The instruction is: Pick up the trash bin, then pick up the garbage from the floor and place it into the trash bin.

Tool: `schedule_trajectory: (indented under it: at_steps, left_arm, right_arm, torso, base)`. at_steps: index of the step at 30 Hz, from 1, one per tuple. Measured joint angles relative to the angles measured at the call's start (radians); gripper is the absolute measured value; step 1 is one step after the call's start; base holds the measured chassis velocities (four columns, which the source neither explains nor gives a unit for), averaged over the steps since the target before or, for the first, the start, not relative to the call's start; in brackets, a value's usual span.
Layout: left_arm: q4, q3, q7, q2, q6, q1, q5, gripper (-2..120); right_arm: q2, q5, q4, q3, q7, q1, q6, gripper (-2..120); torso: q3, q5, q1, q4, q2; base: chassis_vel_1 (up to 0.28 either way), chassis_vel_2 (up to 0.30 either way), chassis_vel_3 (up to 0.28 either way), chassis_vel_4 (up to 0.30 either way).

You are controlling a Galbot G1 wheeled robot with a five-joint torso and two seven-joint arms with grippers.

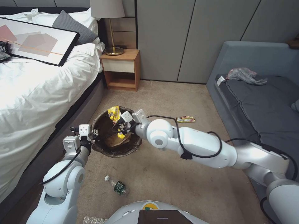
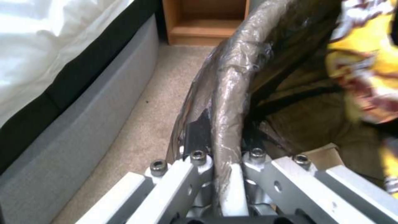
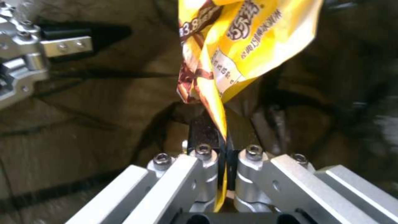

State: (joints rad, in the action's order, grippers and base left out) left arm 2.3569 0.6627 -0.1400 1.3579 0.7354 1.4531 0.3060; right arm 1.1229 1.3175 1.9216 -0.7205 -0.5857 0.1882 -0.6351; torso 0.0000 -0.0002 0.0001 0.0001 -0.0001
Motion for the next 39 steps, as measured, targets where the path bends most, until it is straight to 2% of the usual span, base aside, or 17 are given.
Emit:
schedule_trajectory:
  at_steps: [2,5,6,8,10,13,14,17,18,26,29,34,39]
  left_arm:
    - [0.000,0.000,0.000,0.000,0.000,0.000,0.000,0]
    - [0.004,0.001,-0.002,-0.001,0.000,0.001,0.003,0]
    - [0.004,0.001,-0.002,-0.001,0.000,0.001,0.003,0]
    - [0.005,0.003,-0.004,-0.002,0.000,0.005,0.003,0]
    - [0.005,0.003,-0.004,-0.002,0.000,0.005,0.003,0]
    - [0.005,0.002,-0.006,0.000,0.000,0.002,0.003,0]
    - [0.005,0.002,-0.006,0.000,0.000,0.002,0.003,0]
    - [0.002,0.002,-0.006,0.000,0.000,0.002,0.003,0]
    - [0.002,0.002,-0.006,0.000,0.000,0.002,0.003,0]
    - [0.002,0.004,-0.007,0.001,0.000,0.001,0.003,0]
    - [0.002,0.006,-0.006,0.000,0.000,0.002,0.003,0]
    - [0.002,0.007,-0.006,0.000,0.000,0.002,0.003,0]
    - [0.002,0.007,-0.006,0.000,0.000,0.003,0.002,0]
  right_arm:
    - [0.010,0.004,-0.006,0.000,-0.001,0.004,0.001,4]
    - [0.028,-0.001,-0.017,0.005,-0.010,0.018,0.003,19]
    - [0.028,-0.001,-0.017,0.005,-0.010,0.018,0.003,19]
    - [0.022,-0.016,-0.018,0.015,-0.016,0.031,0.012,30]
    - [0.017,-0.021,-0.016,0.019,-0.018,0.036,0.018,34]
    - [0.004,-0.031,-0.006,0.039,-0.027,0.051,0.034,48]
    - [0.004,-0.031,-0.006,0.039,-0.027,0.051,0.034,48]
    - [-0.006,-0.036,0.001,0.064,-0.027,0.066,0.041,63]
    - [-0.006,-0.036,0.001,0.064,-0.027,0.066,0.041,63]
    - [-0.041,-0.050,0.025,0.108,-0.015,0.093,0.073,95]
    - [-0.049,-0.050,0.037,0.126,-0.005,0.102,0.083,100]
    - [-0.057,-0.051,0.049,0.143,0.004,0.110,0.097,100]
    - [-0.090,-0.051,0.103,0.210,0.034,0.122,0.145,100]
  torso:
    - [0.000,0.0000,0.000,0.0001,0.000]
    - [0.000,0.0001,0.000,0.0001,0.000]
    - [0.000,0.0001,0.000,0.0001,0.000]
    - [0.000,0.0002,0.000,0.0000,0.000]
    - [0.000,0.0001,0.000,0.0000,0.000]
    - [0.000,0.0002,0.000,-0.0002,0.000]
    - [0.000,0.0002,0.000,-0.0002,0.000]
    - [0.000,0.0002,0.000,-0.0001,0.000]
    - [0.000,0.0002,0.000,-0.0001,0.000]
    - [0.000,0.0003,0.000,-0.0002,0.000]
    - [0.000,0.0003,0.000,0.0000,0.000]
    - [0.000,0.0003,0.000,0.0000,0.000]
    - [0.000,0.0003,0.000,0.0000,0.000]
  base:
    - [0.000,0.000,0.000,0.000]
    - [0.000,0.000,0.000,0.000]
    - [0.000,0.000,0.000,0.000]
    - [0.000,0.000,0.000,0.000]
    - [0.000,0.000,0.000,0.000]
    - [0.000,0.000,0.000,0.000]
    - [0.000,0.000,0.000,0.000]
    - [0.000,0.000,0.000,0.000]
    - [0.000,0.000,0.000,0.000]
    - [0.000,0.000,0.000,0.000]
    - [0.000,0.000,0.000,0.000]
    - [0.000,0.000,0.000,0.000]
    - [0.000,0.000,0.000,0.000]
